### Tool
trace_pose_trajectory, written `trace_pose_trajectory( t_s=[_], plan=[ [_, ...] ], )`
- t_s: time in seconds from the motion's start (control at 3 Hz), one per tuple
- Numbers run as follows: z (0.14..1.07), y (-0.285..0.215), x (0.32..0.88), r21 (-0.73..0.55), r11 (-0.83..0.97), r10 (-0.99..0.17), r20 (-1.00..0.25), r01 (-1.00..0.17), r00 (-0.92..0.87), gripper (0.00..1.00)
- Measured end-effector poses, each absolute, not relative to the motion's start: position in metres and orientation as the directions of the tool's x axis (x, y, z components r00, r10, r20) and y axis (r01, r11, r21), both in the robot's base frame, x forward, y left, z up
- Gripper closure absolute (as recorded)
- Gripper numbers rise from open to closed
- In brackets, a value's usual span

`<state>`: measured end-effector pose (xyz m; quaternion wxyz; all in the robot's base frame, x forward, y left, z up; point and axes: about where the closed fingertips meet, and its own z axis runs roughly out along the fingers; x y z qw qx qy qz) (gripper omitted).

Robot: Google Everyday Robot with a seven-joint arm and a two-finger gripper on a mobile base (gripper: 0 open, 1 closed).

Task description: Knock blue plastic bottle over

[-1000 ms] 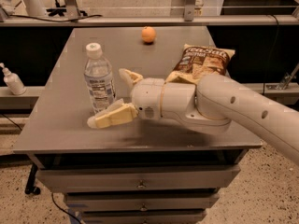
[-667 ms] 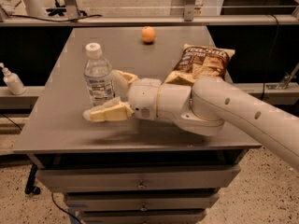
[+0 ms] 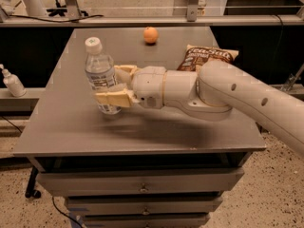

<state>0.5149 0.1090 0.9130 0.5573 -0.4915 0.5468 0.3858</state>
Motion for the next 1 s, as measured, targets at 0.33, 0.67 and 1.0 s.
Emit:
trace_pose_trajectory(
  t_s=[0.33,0.67,1.0],
  plan=[
    [0.932,0.1,0.529,-0.162,0.203,-0.175,-0.976,-0.966,0.127,0.88],
    [0.954,0.092,0.546,-0.199,0.178,-0.291,-0.946,-0.964,0.142,1.0],
    [0.969,0.089,0.561,-0.226,0.141,-0.44,-0.886,-0.964,0.143,1.0]
  ],
)
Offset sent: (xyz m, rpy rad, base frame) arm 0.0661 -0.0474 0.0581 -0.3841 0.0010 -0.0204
